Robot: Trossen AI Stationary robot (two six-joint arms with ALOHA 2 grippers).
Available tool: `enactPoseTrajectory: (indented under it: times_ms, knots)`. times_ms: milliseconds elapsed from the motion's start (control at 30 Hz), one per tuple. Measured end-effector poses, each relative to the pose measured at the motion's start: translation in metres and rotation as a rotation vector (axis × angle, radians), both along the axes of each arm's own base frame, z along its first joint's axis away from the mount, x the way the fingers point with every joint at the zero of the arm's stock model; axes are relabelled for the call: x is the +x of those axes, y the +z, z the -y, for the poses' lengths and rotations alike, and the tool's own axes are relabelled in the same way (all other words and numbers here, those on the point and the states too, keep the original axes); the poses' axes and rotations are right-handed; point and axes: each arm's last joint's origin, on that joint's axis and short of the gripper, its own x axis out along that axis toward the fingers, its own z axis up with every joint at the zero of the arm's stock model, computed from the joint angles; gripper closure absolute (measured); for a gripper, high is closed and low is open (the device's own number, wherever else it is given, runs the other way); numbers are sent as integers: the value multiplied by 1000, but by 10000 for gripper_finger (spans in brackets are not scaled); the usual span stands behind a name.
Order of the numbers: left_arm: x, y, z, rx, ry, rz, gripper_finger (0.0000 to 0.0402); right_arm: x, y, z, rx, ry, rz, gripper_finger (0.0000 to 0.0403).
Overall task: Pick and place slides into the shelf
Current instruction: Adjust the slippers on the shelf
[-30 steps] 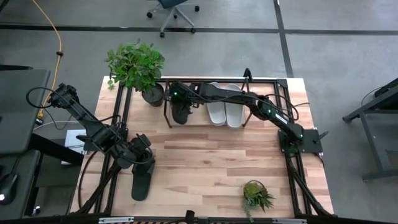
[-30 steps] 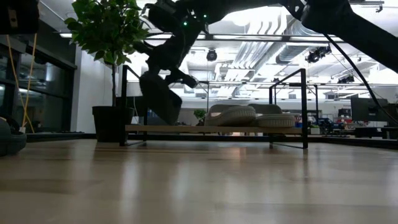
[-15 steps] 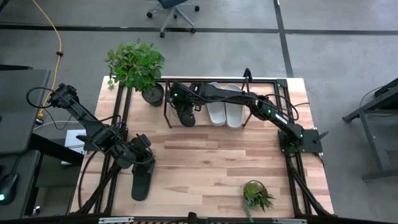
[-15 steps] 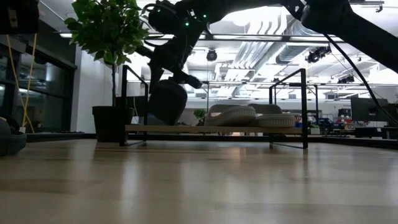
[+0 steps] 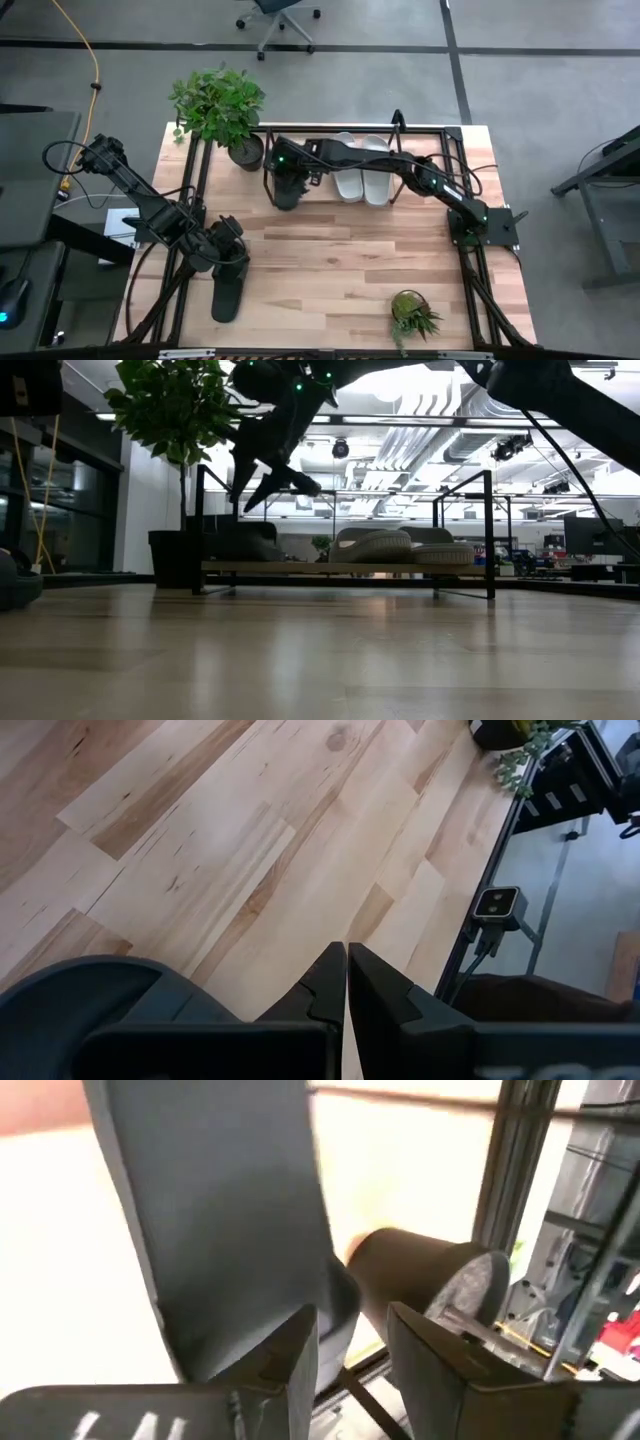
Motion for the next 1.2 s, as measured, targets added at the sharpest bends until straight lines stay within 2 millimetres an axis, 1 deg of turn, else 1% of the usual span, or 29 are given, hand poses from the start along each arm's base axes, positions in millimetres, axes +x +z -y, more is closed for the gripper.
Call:
enactPoseTrajectory:
  times_ms: [100, 200, 267, 367, 433, 467, 533, 567, 600, 633, 667, 767, 833, 900, 967, 1033, 1100, 1200]
  knots:
    - [0, 0, 0, 0, 0, 0, 396, 0, 0, -3, 13, -61, 4, 288]
    - [0, 0, 0, 0, 0, -1, 396, -5, 9, -3, 28, -148, 22, 288]
    - [0, 0, 0, 0, -1, -1, 396, -13, 24, -3, 61, -220, 48, 288]
    - [0, 0, 0, 1, 0, -3, 396, -29, 54, -4, 171, -355, 119, 288]
    - [0, 0, 0, 1, 0, -3, 396, -42, 75, -6, 322, -462, 169, 289]
    - [0, 0, 0, 2, 0, -4, 396, -49, 86, -8, 449, -536, 201, 289]
    - [0, 0, 0, 2, -1, -5, 396, -57, 102, -14, 766, -719, 253, 289]
    - [-1, -1, 0, 0, -5, -11, 396, -60, 109, -16, 922, -813, 261, 289]
    - [-1, -1, 0, -3, -11, -19, 396, -62, 112, -19, 1039, -885, 250, 289]
    - [-1, -1, 0, -4, -14, -24, 396, -64, 115, -22, 1110, -927, 236, 289]
    - [-2, -1, 0, -7, -18, -31, 396, -65, 115, -26, 1143, -958, 216, 289]
    - [-3, -2, 0, -12, -39, -55, 396, -65, 113, -42, 1163, -1010, 178, 289]
    - [-4, -3, 0, -18, -67, -81, 396, -66, 111, -58, 1192, -1042, 113, 289]
    - [-6, -4, 1, -42, -105, -108, 396, -67, 106, -73, 1211, -1114, 51, 289]
    - [-7, -4, 2, -68, -130, -132, 396, -73, 99, -86, 1147, -1240, 21, 289]
    - [-7, -5, 2, -81, -139, -141, 396, -80, 95, -96, 1032, -1330, 27, 289]
    - [-7, -4, 2, -82, -133, -138, 396, -84, 93, -101, 953, -1392, 63, 289]
    - [-4, -3, 2, -72, -110, -94, 396, -86, 92, -103, 944, -1477, 110, 289]
